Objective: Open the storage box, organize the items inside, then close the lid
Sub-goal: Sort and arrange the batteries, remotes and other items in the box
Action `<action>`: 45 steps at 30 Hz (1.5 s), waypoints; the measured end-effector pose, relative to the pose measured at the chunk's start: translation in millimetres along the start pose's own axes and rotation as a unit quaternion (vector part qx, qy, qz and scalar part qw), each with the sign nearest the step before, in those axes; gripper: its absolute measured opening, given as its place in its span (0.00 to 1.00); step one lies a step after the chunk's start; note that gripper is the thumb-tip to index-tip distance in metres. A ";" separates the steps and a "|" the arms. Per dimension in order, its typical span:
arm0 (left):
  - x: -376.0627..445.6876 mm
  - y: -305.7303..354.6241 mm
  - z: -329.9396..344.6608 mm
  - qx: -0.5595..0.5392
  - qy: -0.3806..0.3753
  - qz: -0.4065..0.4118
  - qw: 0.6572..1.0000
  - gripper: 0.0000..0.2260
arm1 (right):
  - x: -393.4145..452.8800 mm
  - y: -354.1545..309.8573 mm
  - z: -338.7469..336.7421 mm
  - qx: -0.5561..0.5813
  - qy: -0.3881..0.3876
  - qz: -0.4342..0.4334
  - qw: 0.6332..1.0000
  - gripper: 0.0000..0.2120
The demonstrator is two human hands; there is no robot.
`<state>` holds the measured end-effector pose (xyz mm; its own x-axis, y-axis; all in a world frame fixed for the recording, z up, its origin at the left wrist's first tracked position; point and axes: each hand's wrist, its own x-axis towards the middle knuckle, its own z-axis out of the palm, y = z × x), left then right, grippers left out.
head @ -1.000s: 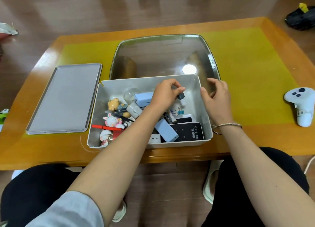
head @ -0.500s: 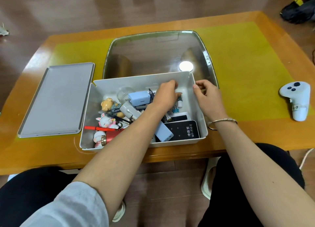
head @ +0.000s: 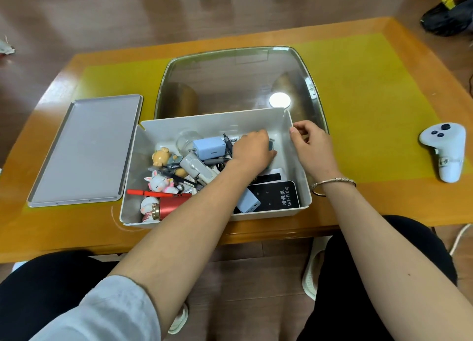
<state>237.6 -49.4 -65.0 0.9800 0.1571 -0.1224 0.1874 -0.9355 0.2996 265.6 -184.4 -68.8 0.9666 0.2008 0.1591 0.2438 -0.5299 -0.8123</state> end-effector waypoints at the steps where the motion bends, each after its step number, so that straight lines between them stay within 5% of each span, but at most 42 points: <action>1: 0.7 -0.9 -0.2 0.008 -0.006 0.018 1.000 0.12 | 0.3 -0.3 0.2 0.001 0.000 -0.001 1.000 0.09; 10: -15.7 -7.7 -6.5 0.026 -0.068 0.113 0.991 0.27 | 0.8 -1.5 1.3 0.000 0.001 0.007 1.000 0.09; 15: -46.1 3.1 -4.1 0.082 -0.063 0.076 0.992 0.18 | 0.8 -2.5 1.2 -0.009 0.000 0.006 1.000 0.10; 20: -52.3 7.4 -1.5 0.143 -0.133 0.081 0.977 0.25 | 0.0 -1.9 1.8 -0.013 -0.002 0.008 1.000 0.10; 45: -35.9 12.9 7.9 0.067 -0.175 0.077 0.979 0.30 | 1.3 2.5 3.5 -0.006 -0.001 0.007 1.000 0.10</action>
<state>204.3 -69.6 -64.3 0.9080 -0.0861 -0.4100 0.0053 -0.9762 0.2168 267.1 -182.6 -72.6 0.9698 0.1955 0.1459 0.2309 -0.5426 -0.8077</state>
